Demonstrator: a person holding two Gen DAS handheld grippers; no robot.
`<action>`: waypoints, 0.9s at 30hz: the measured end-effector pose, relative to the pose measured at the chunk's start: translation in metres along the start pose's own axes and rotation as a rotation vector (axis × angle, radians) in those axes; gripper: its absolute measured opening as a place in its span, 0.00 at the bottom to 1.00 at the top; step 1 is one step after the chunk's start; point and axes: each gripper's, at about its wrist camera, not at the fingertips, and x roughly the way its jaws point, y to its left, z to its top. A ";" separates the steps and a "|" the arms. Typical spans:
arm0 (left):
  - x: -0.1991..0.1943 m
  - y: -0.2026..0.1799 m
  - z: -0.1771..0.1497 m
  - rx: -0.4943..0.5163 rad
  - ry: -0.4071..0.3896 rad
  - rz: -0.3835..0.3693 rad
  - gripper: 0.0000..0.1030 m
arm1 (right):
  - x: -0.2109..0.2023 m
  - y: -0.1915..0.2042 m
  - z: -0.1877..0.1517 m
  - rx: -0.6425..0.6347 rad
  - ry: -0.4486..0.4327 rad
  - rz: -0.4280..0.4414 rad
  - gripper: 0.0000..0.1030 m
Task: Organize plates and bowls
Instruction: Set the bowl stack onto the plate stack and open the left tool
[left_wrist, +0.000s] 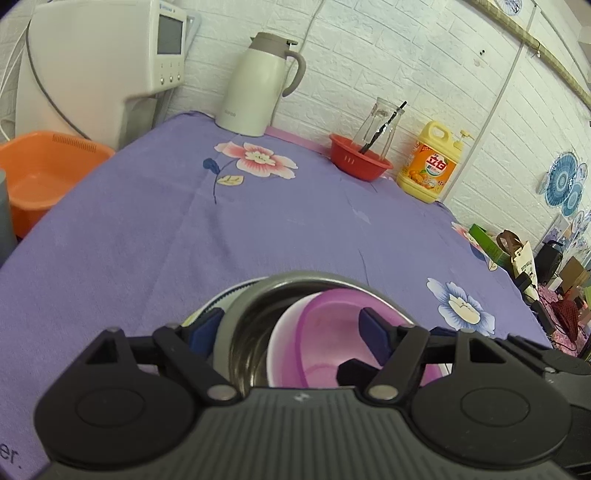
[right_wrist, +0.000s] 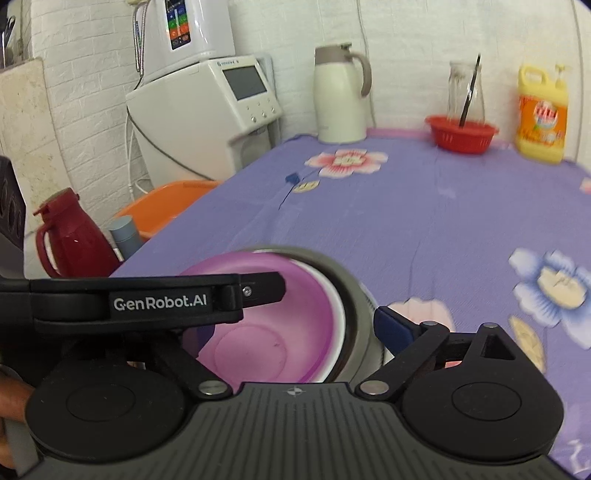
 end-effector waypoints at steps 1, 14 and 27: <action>-0.002 -0.001 0.001 0.001 -0.006 -0.005 0.70 | -0.001 0.000 0.001 -0.008 -0.011 -0.012 1.00; -0.034 -0.019 -0.005 -0.022 -0.044 0.058 0.71 | -0.038 -0.023 -0.008 0.091 -0.067 -0.033 1.00; -0.111 -0.077 -0.062 0.124 -0.240 0.024 0.72 | -0.100 -0.039 -0.061 0.175 -0.134 -0.104 1.00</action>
